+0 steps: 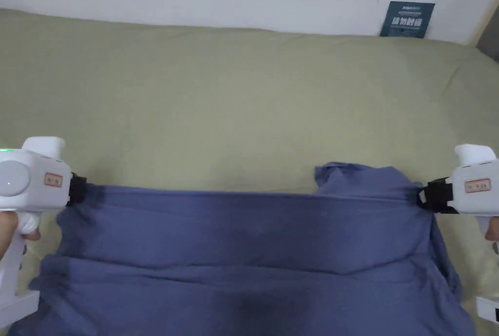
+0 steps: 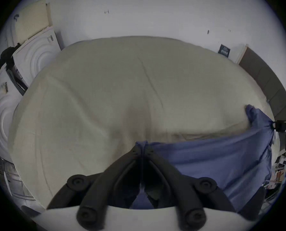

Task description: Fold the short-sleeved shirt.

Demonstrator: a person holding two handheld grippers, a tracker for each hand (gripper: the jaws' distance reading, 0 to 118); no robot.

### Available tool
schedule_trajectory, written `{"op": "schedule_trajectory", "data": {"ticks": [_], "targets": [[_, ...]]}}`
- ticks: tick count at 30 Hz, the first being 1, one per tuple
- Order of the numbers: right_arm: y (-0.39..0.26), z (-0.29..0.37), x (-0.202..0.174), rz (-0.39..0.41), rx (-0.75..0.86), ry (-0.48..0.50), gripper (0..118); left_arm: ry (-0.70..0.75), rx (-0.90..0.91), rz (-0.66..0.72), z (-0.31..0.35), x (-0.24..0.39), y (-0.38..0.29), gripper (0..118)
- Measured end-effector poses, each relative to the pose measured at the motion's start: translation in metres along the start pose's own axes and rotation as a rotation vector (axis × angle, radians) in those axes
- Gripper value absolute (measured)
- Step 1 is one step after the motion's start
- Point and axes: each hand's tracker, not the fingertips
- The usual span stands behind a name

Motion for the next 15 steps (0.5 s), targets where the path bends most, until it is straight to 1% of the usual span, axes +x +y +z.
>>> {"op": "schedule_trajectory", "data": {"ticks": [4, 7, 9, 11, 15], "targets": [[-0.023, 0.057, -0.003, 0.007, 0.073, 0.044, 0, -0.036, 0.074, 0.026, 0.057, -0.013, -0.026, 4], [-0.051, 0.092, -0.009, 0.031, 0.115, 0.050, 0, -0.049, 0.117, -0.004, 0.092, -0.017, -0.052, 4], [-0.073, 0.111, -0.012, 0.035, 0.130, 0.052, 0, -0.057, 0.125, -0.012, 0.107, -0.019, -0.072, 4], [-0.099, 0.123, -0.015, 0.056, 0.140, 0.045, 0, -0.062, 0.135, -0.021, 0.114, -0.023, -0.095, 4], [-0.155, 0.129, -0.015, 0.089, 0.105, 0.024, 0, -0.075, 0.147, -0.015, 0.117, -0.030, -0.148, 4]]}}
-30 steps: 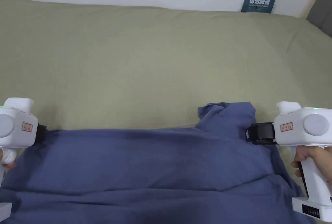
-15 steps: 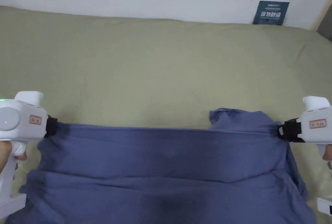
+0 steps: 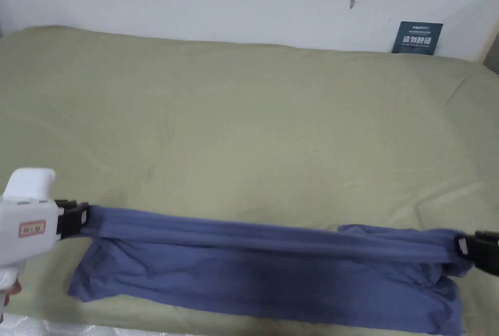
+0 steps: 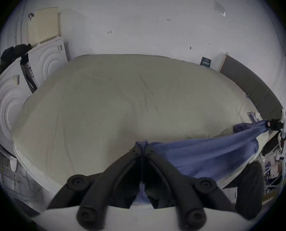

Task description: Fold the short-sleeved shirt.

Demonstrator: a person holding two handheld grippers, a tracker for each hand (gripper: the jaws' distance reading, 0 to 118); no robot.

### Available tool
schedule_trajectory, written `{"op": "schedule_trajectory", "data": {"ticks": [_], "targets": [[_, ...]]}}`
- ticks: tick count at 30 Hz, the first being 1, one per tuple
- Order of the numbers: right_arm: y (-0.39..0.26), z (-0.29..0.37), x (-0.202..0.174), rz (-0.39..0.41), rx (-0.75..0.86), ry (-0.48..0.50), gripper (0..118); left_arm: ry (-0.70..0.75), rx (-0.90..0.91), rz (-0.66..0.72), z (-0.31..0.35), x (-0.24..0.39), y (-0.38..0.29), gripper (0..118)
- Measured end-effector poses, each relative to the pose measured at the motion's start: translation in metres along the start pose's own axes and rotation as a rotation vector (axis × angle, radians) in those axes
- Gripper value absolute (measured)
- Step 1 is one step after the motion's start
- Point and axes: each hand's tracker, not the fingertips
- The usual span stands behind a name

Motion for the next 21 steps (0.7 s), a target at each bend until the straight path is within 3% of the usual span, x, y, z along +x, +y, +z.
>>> {"op": "schedule_trajectory", "data": {"ticks": [8, 9, 10, 11, 12, 13, 14, 16, 19, 20, 21], "targets": [[-0.060, -0.020, -0.002, -0.015, -0.085, 0.000, 0, -0.016, -0.007, -0.030, -0.012, -0.006, -0.063, 4], [-0.061, -0.023, -0.002, -0.017, -0.089, -0.002, 0, -0.018, -0.009, -0.024, -0.015, -0.005, -0.066, 6], [-0.061, -0.025, -0.002, -0.022, -0.100, 0.001, 2, -0.012, -0.009, -0.022, -0.016, -0.003, -0.068, 21], [-0.060, -0.027, -0.003, -0.026, -0.104, 0.002, 19, -0.011, -0.007, -0.024, -0.016, -0.002, -0.069, 53], [-0.060, -0.029, -0.001, -0.034, -0.108, 0.000, 54, -0.003, 0.000, -0.023, -0.014, -0.002, -0.069, 91], [-0.058, -0.029, 0.000, -0.039, -0.116, -0.006, 110, 0.005, -0.008, -0.014, -0.013, -0.001, -0.065, 114], [-0.055, -0.029, -0.002, -0.042, -0.124, -0.004, 115, 0.008, -0.013, -0.007, -0.010, 0.001, -0.061, 114], [-0.040, -0.005, -0.014, -0.041, -0.019, 0.017, 108, 0.025, 0.035, 0.014, 0.008, 0.006, -0.047, 114], [-0.009, 0.021, -0.042, -0.047, 0.104, 0.019, 111, 0.037, 0.152, 0.005, 0.041, 0.034, -0.017, 112], [-0.002, 0.018, -0.053, -0.039, 0.162, 0.028, 107, 0.037, 0.207, -0.003, 0.054, 0.041, -0.010, 111], [0.007, 0.022, -0.067, -0.027, 0.221, 0.032, 93, 0.053, 0.265, -0.019, 0.066, 0.055, -0.002, 109]]}}
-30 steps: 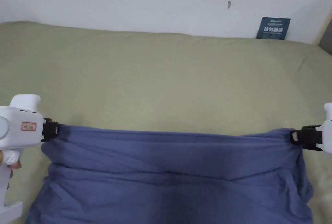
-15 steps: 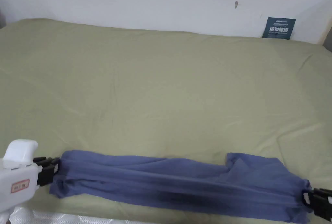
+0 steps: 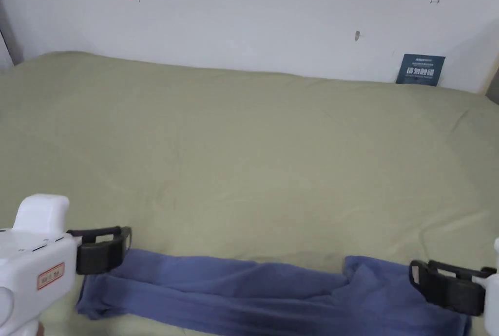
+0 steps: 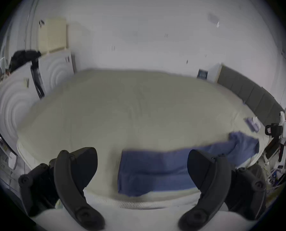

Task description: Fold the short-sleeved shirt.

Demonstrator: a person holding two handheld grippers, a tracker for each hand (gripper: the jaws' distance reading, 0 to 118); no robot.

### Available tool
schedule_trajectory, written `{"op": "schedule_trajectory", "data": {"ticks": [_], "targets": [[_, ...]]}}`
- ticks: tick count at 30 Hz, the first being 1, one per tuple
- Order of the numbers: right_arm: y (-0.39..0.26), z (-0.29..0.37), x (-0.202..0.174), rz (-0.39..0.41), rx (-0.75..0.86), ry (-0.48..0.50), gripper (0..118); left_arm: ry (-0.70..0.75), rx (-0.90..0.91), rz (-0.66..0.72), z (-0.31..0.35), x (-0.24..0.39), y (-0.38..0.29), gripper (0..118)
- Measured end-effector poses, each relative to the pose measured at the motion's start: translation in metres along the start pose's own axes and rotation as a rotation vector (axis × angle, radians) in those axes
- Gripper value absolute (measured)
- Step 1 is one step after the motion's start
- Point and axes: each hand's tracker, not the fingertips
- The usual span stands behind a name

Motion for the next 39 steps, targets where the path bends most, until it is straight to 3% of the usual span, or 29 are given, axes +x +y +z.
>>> {"op": "schedule_trajectory", "data": {"ticks": [1, 4, 5, 6, 10, 19, 23, 28, 30, 32, 34, 35, 37, 39], "targets": [[0.007, 0.007, -0.018, 0.011, 0.083, -0.014, 53, 0.026, 0.046, -0.009, 0.008, 0.013, 0.008, 94], [0.013, 0.019, -0.067, 0.112, 0.322, -0.118, 16, 0.064, 0.186, -0.051, 0.025, 0.042, 0.018, 63], [0.013, 0.023, -0.082, 0.129, 0.396, -0.154, 0, 0.060, 0.221, -0.050, 0.026, 0.050, 0.020, 11], [0.013, 0.026, -0.093, 0.116, 0.417, -0.138, 0, 0.094, 0.283, -0.046, 0.029, 0.055, 0.018, 0], [0.012, 0.030, -0.125, 0.132, 0.455, -0.119, 0, 0.049, 0.299, -0.054, 0.031, 0.065, 0.023, 0], [0.013, 0.032, -0.142, 0.175, 0.510, -0.165, 0, 0.021, 0.275, 0.046, 0.038, 0.041, 0.031, 0], [0.011, 0.029, -0.146, 0.185, 0.502, -0.171, 0, -0.114, 0.000, 0.233, 0.001, -0.027, 0.036, 0], [0.006, 0.018, -0.149, 0.176, 0.461, -0.179, 0, -0.406, -0.471, 0.534, -0.091, -0.144, -0.002, 0], [0.004, 0.013, -0.149, 0.170, 0.444, -0.184, 0, -0.413, -0.539, 0.543, -0.112, -0.168, -0.020, 0], [0.002, 0.007, -0.149, 0.168, 0.422, -0.188, 0, -0.454, -0.609, 0.460, -0.125, -0.178, -0.031, 3], [0.000, 0.000, -0.150, 0.177, 0.395, -0.193, 0, -0.540, -0.666, 0.463, -0.129, -0.173, -0.041, 13], [-0.001, -0.004, -0.150, 0.186, 0.382, -0.200, 0, -0.575, -0.678, 0.479, -0.127, -0.163, -0.043, 42], [-0.004, -0.009, -0.150, 0.188, 0.370, -0.204, 0, -0.614, -0.723, 0.481, -0.138, -0.151, -0.055, 117], [-0.005, -0.013, -0.150, 0.185, 0.345, -0.201, 0, -0.602, -0.709, 0.503, -0.162, -0.160, -0.070, 118]]}}
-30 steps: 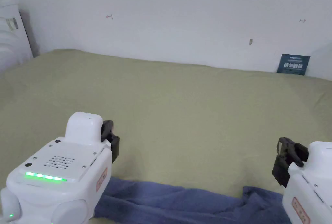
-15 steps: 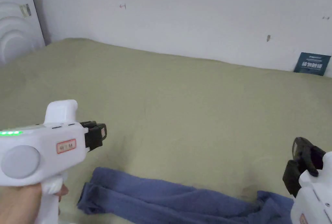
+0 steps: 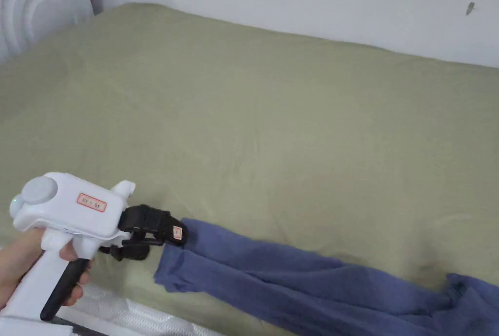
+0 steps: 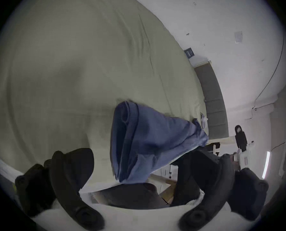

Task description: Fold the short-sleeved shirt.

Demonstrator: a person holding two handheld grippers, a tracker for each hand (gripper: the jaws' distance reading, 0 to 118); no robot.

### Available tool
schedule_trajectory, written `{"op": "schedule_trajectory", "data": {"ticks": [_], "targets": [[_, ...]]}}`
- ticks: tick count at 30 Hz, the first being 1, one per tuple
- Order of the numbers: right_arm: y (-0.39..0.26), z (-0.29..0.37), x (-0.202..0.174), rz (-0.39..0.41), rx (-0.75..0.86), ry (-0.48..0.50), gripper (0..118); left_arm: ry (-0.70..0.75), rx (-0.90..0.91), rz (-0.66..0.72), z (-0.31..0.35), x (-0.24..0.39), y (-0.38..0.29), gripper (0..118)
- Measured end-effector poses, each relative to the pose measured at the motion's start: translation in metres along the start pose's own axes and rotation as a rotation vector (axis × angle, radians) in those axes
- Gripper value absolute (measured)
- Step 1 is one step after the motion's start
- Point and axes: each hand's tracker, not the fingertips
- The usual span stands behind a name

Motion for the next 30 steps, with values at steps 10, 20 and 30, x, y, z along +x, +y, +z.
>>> {"op": "schedule_trajectory", "data": {"ticks": [10, 20, 30], "targets": [[-0.005, 0.000, 0.004, -0.023, -0.024, 0.007, 0, -0.163, -0.029, 0.087, -0.042, 0.012, -0.005, 113], [0.004, 0.015, 0.013, -0.047, 0.023, 0.013, 0, -0.066, 0.035, 0.107, -0.030, 0.016, -0.004, 7], [0.015, 0.008, 0.018, -0.059, 0.049, 0.052, 0, 0.062, 0.262, 0.185, 0.068, -0.024, -0.014, 7]]}}
